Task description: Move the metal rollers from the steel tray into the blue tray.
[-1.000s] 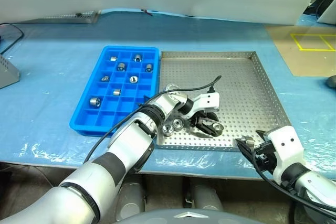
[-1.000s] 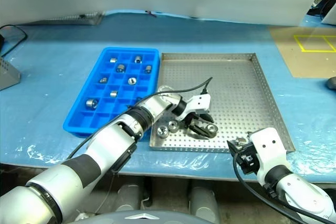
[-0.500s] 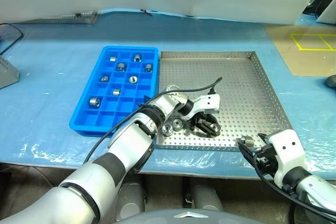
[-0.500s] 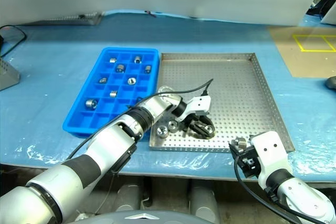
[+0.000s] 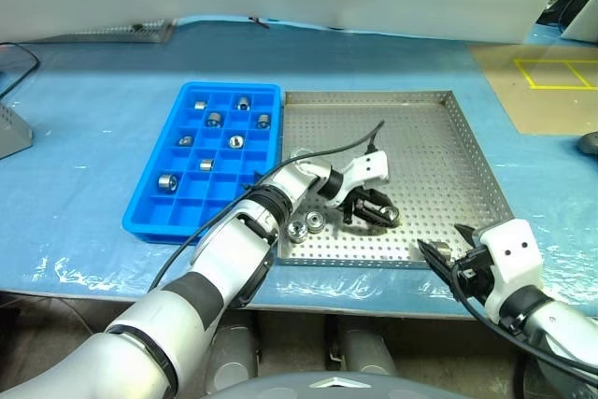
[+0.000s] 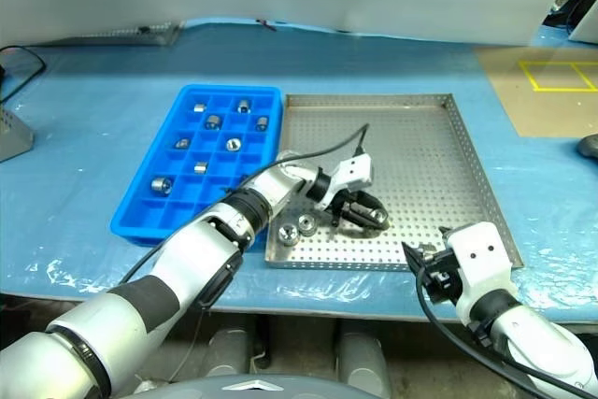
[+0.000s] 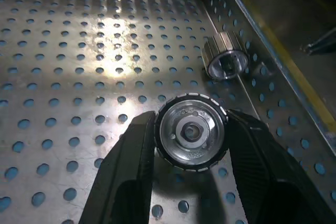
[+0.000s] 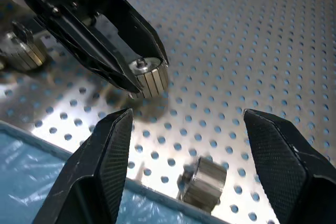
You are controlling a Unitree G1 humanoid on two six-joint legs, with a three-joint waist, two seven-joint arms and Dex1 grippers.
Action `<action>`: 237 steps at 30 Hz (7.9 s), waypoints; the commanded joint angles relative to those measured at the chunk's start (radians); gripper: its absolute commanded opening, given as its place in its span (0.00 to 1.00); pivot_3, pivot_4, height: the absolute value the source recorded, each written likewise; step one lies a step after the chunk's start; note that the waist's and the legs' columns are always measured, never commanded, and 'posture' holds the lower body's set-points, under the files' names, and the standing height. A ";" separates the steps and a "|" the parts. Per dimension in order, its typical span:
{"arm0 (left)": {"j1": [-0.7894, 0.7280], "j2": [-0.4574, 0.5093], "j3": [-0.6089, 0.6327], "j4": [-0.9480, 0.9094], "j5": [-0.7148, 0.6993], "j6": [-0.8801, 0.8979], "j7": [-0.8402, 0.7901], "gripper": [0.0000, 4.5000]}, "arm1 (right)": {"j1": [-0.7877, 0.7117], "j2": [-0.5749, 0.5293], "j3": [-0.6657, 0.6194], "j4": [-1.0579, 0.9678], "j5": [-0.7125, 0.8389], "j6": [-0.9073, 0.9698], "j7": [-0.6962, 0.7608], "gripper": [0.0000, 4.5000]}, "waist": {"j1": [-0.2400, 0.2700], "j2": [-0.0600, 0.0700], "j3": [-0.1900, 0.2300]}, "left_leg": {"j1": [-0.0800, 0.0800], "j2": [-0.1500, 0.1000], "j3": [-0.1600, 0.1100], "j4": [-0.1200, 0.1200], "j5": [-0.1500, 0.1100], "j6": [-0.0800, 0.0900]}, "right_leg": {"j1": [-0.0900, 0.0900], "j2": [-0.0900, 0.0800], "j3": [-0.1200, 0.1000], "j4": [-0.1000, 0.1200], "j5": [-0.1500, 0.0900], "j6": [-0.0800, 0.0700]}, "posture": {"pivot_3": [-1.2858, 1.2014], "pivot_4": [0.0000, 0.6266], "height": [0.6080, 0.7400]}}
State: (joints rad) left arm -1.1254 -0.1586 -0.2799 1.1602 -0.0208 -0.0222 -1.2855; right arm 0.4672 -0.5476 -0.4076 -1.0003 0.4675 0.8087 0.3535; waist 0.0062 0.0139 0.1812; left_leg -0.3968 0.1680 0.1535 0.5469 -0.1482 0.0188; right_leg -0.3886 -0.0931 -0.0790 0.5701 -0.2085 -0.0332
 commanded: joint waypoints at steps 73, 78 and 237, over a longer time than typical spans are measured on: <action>0.408 0.592 0.075 -0.863 -0.271 0.353 -0.004 0.79 | -0.745 -0.244 0.484 0.500 -0.150 -0.196 0.560 0.78 | 0.224 0.000 -0.001 | 0.002 0.004 -0.001 -0.001 0.010 -0.017 | -0.018 0.002 0.008 0.034 -0.002 -0.016 | 0.57 0.24 1.00; 0.313 0.500 0.033 -0.893 -0.330 0.543 -0.025 0.79 | -0.652 -0.245 0.499 0.467 -0.137 -0.176 0.539 0.78 | 0.193 0.000 -0.001 | 0.000 0.003 0.000 -0.001 0.010 -0.016 | -0.018 0.002 0.008 0.033 -0.002 -0.015 | 0.56 0.24 1.00; 0.219 0.329 0.066 -0.691 -0.244 -0.044 -0.072 0.80 | -0.683 -0.007 0.211 0.446 0.503 0.238 0.152 0.38 | 0.121 0.000 -0.001 | -0.007 0.004 -0.001 -0.002 0.009 -0.014 | -0.019 0.002 0.001 0.025 -0.002 -0.017 | 0.52 0.24 1.00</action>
State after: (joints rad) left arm -0.8575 0.2026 -0.2002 0.5161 -0.2226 0.0056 -1.2787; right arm -0.2188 -0.5566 -0.2183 -0.5587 0.9767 1.0600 0.5193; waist 0.1277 0.0136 0.1807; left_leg -0.4036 0.1719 0.1522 0.5445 -0.1395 0.0051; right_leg -0.4071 -0.0912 -0.0782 0.5946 -0.2109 -0.0500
